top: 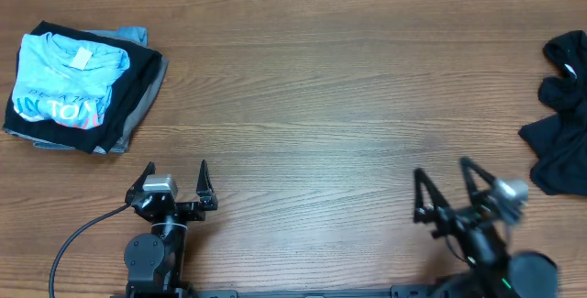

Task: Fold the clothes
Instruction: 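Reach the right gripper to the black t-shirt at the right edge and grasp it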

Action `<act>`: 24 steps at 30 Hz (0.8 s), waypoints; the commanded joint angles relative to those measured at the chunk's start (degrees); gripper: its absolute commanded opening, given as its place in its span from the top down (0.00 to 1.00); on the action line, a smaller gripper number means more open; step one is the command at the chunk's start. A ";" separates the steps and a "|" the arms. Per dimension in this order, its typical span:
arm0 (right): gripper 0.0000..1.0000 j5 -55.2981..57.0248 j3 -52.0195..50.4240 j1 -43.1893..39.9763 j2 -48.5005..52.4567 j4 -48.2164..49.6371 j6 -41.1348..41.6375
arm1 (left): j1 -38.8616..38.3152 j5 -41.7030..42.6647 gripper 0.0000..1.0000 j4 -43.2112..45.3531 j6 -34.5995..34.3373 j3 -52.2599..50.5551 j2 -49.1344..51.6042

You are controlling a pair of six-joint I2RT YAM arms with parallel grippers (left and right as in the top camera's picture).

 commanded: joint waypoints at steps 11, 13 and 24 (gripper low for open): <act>0.00 10.12 40.22 0.33 25.20 -20.09 -1.55 | 0.31 0.52 0.00 0.28 1.07 -0.63 -0.59; 0.00 14.64 47.82 0.31 33.68 -24.81 -3.63 | 0.31 0.52 0.00 0.26 1.07 -0.63 -0.59; 0.00 21.24 83.45 -2.84 74.05 -48.22 -4.98 | 0.31 0.55 0.00 0.28 1.07 -0.63 -0.59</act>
